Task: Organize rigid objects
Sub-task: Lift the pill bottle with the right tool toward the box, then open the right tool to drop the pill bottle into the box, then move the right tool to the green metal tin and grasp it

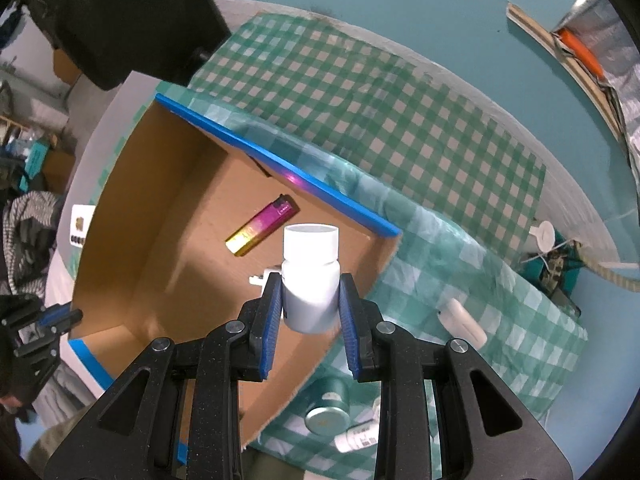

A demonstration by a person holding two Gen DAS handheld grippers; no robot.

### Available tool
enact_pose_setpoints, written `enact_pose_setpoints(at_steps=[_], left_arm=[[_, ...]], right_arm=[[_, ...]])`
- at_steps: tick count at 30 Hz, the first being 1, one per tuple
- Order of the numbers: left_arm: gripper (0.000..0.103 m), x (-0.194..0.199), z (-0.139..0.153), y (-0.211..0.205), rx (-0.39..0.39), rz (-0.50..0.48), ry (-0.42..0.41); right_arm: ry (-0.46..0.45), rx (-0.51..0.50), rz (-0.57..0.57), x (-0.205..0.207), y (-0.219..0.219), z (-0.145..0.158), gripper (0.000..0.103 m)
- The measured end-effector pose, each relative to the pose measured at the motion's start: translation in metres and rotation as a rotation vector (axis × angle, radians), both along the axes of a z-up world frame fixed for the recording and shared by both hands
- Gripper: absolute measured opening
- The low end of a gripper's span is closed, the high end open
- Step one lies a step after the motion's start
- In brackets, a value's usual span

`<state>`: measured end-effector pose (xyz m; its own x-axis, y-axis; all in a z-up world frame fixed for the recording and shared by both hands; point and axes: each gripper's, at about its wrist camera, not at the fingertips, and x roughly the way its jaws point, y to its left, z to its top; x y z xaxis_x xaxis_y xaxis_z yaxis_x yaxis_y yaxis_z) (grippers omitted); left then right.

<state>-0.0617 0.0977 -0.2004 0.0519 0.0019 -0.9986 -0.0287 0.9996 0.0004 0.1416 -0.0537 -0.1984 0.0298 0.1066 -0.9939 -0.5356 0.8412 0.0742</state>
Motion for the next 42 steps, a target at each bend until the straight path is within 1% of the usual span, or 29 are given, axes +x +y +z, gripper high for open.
enact_pose_setpoints(at_steps=[8, 12, 15, 17, 22, 25, 28, 37, 42], left_arm=[[0.004, 0.0, 0.001, 0.0, 0.002, -0.003, 0.001], [0.005, 0.0, 0.001, 0.0, 0.003, -0.004, 0.001], [0.005, 0.0, 0.001, 0.0, 0.003, -0.005, 0.001], [0.004, 0.0, 0.001, 0.001, 0.003, -0.007, 0.001], [0.005, 0.0, 0.001, 0.001, 0.002, -0.007, 0.001], [0.005, -0.001, 0.001, 0.001, 0.003, -0.008, 0.001], [0.005, -0.001, 0.001, 0.001, 0.003, -0.007, 0.0], [0.004, -0.001, 0.001, 0.0, 0.003, -0.008, 0.001], [0.005, -0.001, 0.001, 0.0, 0.003, -0.008, 0.0]], right_arm=[[0.027, -0.005, -0.013, 0.006, 0.004, -0.017, 0.026], [0.02, -0.011, -0.033, 0.007, 0.002, -0.019, 0.026], [0.016, -0.009, -0.038, 0.007, 0.001, -0.018, 0.033], [0.01, -0.007, -0.04, 0.007, -0.001, -0.016, 0.035], [-0.009, -0.004, -0.038, 0.005, -0.003, -0.005, 0.043], [-0.025, 0.004, -0.027, 0.001, -0.003, 0.005, 0.045], [-0.04, 0.007, -0.018, -0.002, -0.003, 0.015, 0.049], [-0.069, 0.025, 0.0, -0.016, -0.009, 0.038, 0.05], [-0.067, 0.042, -0.018, -0.025, -0.021, 0.044, 0.05]])
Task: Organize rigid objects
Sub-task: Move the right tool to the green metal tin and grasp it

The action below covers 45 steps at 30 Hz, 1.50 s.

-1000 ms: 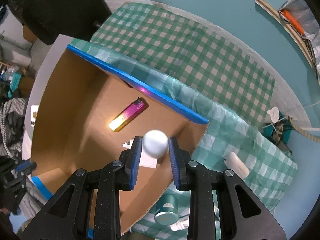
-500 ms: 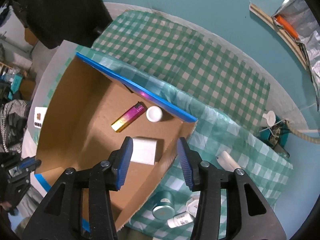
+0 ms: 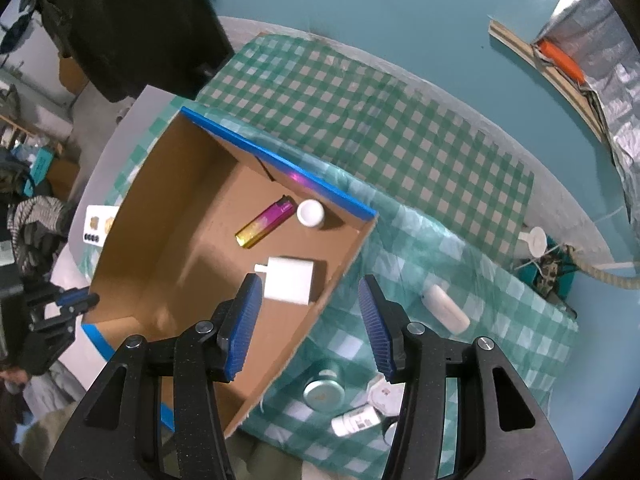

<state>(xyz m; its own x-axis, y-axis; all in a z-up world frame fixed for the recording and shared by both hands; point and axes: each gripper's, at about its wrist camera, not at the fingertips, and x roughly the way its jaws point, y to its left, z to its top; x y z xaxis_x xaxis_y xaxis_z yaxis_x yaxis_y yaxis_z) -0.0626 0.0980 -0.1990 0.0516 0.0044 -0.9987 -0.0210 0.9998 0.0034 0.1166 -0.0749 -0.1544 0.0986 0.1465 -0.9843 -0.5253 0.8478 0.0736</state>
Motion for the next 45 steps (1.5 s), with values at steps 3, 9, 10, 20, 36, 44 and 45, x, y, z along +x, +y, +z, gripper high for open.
enact_pose_setpoints(at_steps=[3, 9, 10, 20, 36, 44, 45], left_arm=[[0.005, 0.0, 0.0, 0.0, 0.0, 0.001, 0.001], [0.005, 0.001, -0.001, -0.001, 0.002, -0.003, 0.003], [0.005, 0.001, -0.001, -0.001, 0.001, -0.003, 0.003], [0.005, 0.003, -0.001, -0.002, 0.006, -0.006, 0.007], [0.005, 0.002, -0.001, -0.002, 0.007, -0.005, 0.006], [0.005, 0.002, -0.001, -0.002, 0.005, -0.002, 0.006], [0.005, 0.002, -0.001, -0.002, 0.006, -0.002, 0.006]], right_arm=[[0.01, 0.005, -0.017, -0.005, -0.009, 0.0, 0.05], [0.051, 0.0, -0.036, -0.021, -0.03, -0.014, 0.05], [0.057, -0.003, -0.037, -0.023, -0.032, -0.017, 0.05], [0.117, 0.0, -0.016, -0.057, -0.058, -0.046, 0.061], [0.122, -0.114, 0.09, -0.092, -0.054, -0.107, 0.061], [0.115, -0.121, 0.098, -0.094, -0.052, -0.124, 0.057], [0.111, -0.12, 0.097, -0.094, -0.052, -0.124, 0.054]])
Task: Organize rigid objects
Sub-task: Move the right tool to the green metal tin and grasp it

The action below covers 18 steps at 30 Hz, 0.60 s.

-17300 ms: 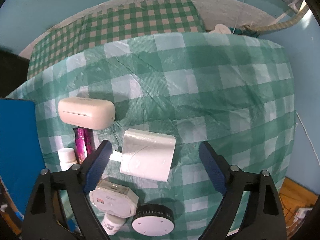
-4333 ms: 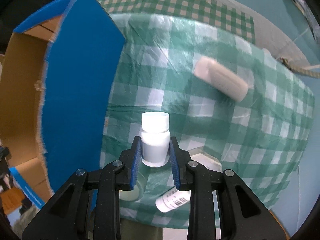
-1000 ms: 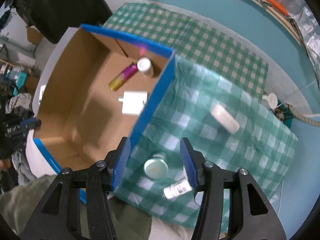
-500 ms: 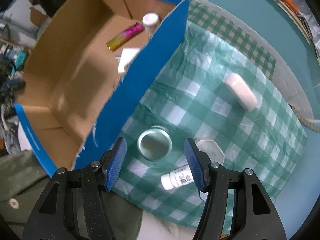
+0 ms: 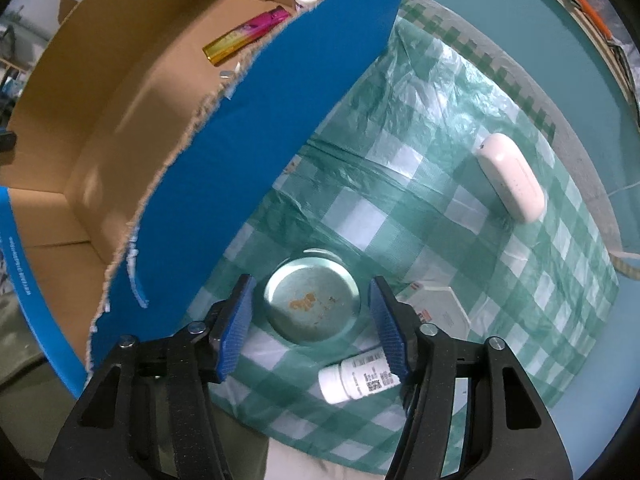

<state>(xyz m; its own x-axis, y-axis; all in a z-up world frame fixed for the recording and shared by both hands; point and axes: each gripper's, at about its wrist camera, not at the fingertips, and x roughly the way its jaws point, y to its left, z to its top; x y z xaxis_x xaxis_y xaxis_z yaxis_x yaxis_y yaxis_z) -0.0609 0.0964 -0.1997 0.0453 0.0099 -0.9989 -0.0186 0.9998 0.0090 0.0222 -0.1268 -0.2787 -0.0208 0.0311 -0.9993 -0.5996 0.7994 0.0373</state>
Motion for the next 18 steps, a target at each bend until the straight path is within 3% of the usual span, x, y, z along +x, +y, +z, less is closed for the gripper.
enact_pose_setpoints(at_steps=[2, 8, 18], left_arm=[[0.005, 0.0, 0.0, 0.0, 0.0, 0.0, 0.0], [0.005, 0.0, 0.0, -0.001, 0.001, -0.003, 0.001], [0.005, 0.002, 0.0, -0.001, 0.003, -0.006, 0.002]], right_arm=[[0.004, 0.012, -0.009, 0.0, -0.001, -0.001, 0.046], [0.007, 0.014, -0.015, 0.002, -0.003, 0.0, 0.044], [-0.011, 0.028, -0.017, 0.008, -0.004, 0.028, 0.044]])
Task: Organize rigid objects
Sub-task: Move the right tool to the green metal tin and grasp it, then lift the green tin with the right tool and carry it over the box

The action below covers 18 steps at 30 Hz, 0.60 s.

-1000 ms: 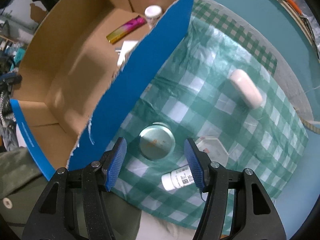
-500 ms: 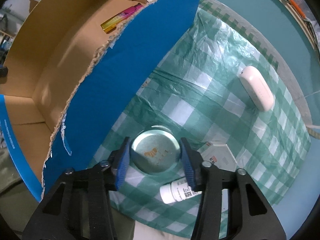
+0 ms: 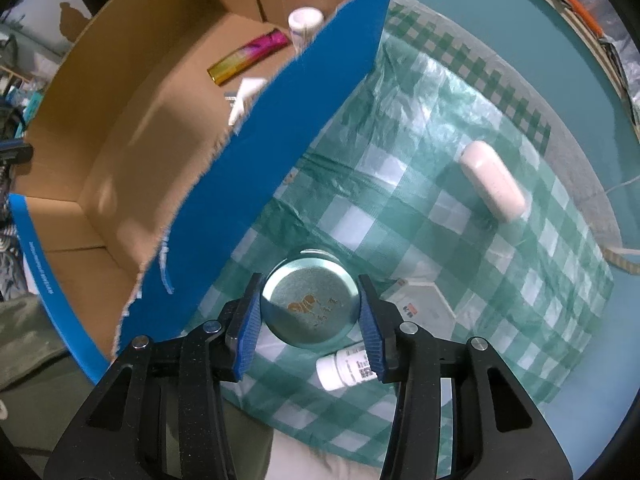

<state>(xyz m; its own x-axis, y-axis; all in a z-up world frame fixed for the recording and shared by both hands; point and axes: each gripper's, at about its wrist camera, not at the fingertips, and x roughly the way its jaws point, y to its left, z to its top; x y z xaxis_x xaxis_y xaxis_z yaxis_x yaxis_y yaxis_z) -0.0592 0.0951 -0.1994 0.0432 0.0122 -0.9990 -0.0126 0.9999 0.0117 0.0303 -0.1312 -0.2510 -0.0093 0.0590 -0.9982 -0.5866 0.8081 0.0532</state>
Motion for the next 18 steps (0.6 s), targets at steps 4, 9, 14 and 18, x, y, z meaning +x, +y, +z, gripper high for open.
enact_pose_setpoints(at_steps=[4, 9, 14, 18], left_arm=[[0.005, 0.0, 0.0, 0.0, 0.0, 0.0, 0.0], [0.005, 0.0, 0.0, 0.0, 0.001, 0.0, 0.0], [0.005, 0.0, 0.0, 0.0, 0.0, 0.0, 0.0], [0.005, 0.0, 0.0, 0.0, 0.002, -0.002, 0.0]], right_arm=[[-0.017, 0.001, 0.003, 0.003, 0.002, 0.014, 0.044], [-0.036, 0.011, 0.007, 0.004, 0.003, 0.036, 0.044], [-0.048, 0.023, 0.015, 0.015, 0.007, 0.056, 0.044], [-0.064, 0.047, 0.022, 0.022, 0.015, 0.075, 0.044]])
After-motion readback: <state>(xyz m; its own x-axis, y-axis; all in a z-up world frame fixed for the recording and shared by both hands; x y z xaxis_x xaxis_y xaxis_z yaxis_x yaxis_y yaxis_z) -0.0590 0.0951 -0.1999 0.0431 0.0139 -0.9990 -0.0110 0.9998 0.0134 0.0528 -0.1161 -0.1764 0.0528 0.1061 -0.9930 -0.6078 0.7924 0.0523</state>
